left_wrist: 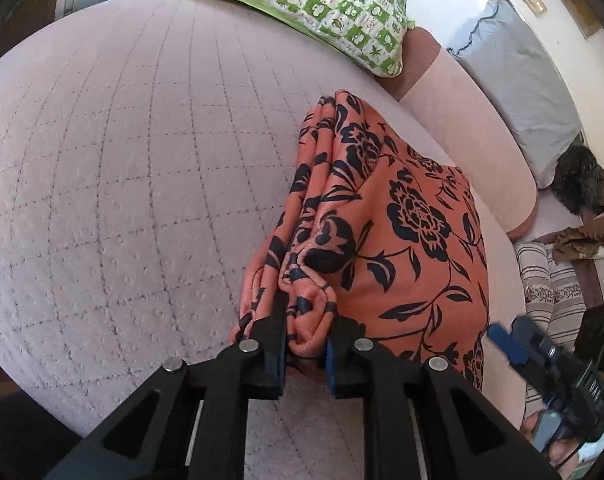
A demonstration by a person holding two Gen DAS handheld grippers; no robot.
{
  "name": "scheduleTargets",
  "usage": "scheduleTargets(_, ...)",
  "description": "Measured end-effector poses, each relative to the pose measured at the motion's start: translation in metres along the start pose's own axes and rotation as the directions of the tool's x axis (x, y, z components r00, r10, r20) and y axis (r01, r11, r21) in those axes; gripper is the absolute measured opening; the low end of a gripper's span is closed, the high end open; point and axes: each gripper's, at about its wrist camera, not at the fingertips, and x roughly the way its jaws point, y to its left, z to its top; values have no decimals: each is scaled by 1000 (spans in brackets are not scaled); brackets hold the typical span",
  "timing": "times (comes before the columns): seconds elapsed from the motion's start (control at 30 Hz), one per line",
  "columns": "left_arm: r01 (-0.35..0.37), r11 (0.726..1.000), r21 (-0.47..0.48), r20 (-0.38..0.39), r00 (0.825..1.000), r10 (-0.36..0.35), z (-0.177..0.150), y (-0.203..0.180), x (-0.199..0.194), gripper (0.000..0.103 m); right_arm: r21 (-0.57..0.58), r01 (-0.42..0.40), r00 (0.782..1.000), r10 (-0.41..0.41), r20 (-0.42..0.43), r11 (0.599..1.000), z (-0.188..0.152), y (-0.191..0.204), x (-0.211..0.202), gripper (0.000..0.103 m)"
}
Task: Fold small clothes
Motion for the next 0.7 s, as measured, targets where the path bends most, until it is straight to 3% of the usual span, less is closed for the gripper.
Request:
scheduleTargets(0.07,19,1000,-13,-22,1000,-20,2,0,-1,18,1,-6,1000,6,4,1000,8,-2,2,76)
scheduleTargets(0.13,32,999,-13,-7,999,-32,8,-2,-16,30,9,-26,999,26,-31,1000,7,-5,13,79)
scheduleTargets(0.2,16,1000,25,72,997,-17,18,-8,-38,58,14,-30,998,30,-58,999,1,-9,22,79)
scheduleTargets(0.23,-2,998,66,125,992,-6,27,-15,-49,60,13,-43,998,44,-50,999,-1,-10,23,80)
scheduleTargets(0.3,-8,991,133,144,989,-12,46,-26,-47,61,9,-56,998,57,-37,998,-3,-10,23,83)
scheduleTargets(0.4,22,982,190,34,999,-29,84,-40,-6,61,8,-69,997,70,-32,998,-5,-10,24,85)
scheduleTargets(0.5,-16,969,245,-31,999,25,113,-54,37,59,6,-82,996,82,-27,997,-8,-10,23,85)
scheduleTargets(0.67,-10,964,267,-67,997,29,138,-68,73,39,10,-109,994,109,-25,994,-11,-14,23,85)
scheduleTargets(0.7,-20,964,266,-77,996,42,140,-67,79,27,9,-112,993,112,-26,994,-11,-14,23,85)
